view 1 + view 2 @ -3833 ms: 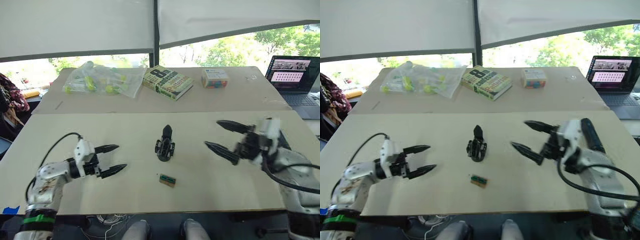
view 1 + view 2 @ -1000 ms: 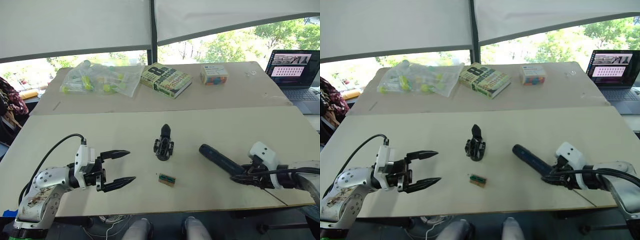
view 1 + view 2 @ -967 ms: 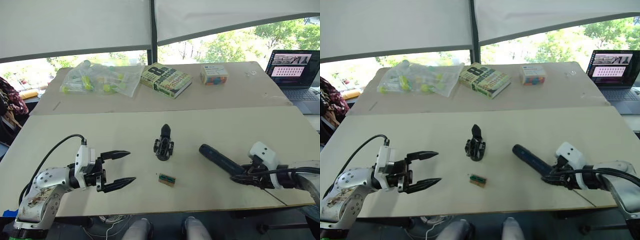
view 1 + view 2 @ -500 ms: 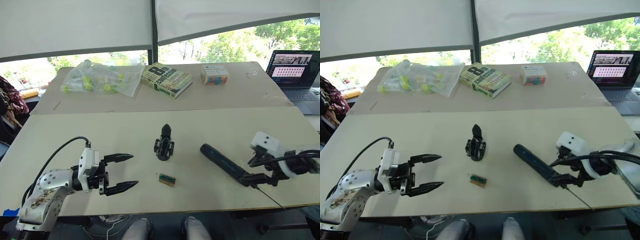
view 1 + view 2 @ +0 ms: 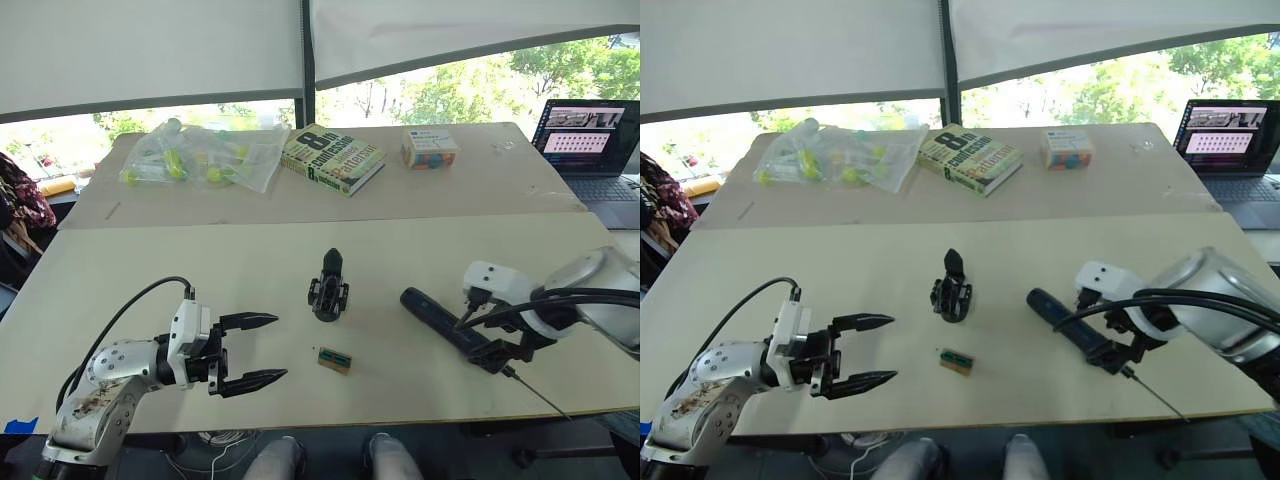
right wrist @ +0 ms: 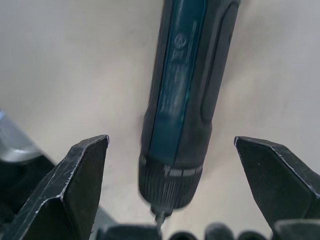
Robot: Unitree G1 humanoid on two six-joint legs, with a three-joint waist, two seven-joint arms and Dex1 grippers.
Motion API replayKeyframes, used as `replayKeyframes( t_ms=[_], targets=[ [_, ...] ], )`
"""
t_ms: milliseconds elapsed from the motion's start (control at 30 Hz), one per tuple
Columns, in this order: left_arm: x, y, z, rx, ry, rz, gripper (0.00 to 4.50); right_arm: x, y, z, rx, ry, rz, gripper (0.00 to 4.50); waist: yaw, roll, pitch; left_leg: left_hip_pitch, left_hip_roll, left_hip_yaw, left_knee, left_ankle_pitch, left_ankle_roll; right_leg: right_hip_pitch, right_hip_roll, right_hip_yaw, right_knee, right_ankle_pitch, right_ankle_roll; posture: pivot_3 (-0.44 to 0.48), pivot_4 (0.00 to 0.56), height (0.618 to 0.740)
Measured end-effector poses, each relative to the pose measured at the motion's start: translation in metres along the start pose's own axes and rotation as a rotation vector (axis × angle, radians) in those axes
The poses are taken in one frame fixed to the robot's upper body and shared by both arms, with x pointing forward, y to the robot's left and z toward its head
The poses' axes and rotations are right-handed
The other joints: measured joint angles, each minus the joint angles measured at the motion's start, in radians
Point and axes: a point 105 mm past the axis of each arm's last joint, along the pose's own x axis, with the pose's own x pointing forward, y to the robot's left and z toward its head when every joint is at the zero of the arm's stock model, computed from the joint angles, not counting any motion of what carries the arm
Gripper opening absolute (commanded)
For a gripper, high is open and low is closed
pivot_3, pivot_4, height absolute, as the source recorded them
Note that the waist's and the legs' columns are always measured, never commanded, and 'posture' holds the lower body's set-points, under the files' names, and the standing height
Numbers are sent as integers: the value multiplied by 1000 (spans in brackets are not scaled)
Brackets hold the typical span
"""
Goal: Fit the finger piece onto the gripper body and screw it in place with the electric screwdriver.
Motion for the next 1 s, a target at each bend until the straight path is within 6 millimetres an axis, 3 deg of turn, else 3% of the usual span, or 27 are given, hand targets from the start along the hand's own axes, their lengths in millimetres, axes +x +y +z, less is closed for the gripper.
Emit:
replayKeyframes(
  t_ms=[300,600,700,867,1000],
  targets=[
    [1,-3,-2,-11,1,6,4500,16,2,-15,-40,88,6,4472,3,0,0,0,-1,0,0,0,0,0,0,0,0,0,0,0,150,740],
    [0,-4,-4,-19,4,21,4500,18,-1,-21,-26,110,14,4472,-1,0,0,0,-1,0,0,0,0,0,0,0,0,0,0,0,150,740],
    [0,-3,-4,-19,4,26,4500,19,-1,-23,-26,117,6,3681,1,-1,0,1,-1,0,0,0,0,1,0,0,0,0,0,0,150,740],
    [-1,-4,-5,-23,6,28,4500,20,-3,-22,-25,112,-10,1964,0,-1,-1,1,-1,0,0,0,0,1,0,0,0,0,0,0,150,740],
    [-1,-4,-5,-20,6,25,4500,20,-4,-22,-13,98,-11,1924,1,-2,-1,1,-1,0,0,0,0,1,0,0,0,0,0,0,150,740]
  ],
)
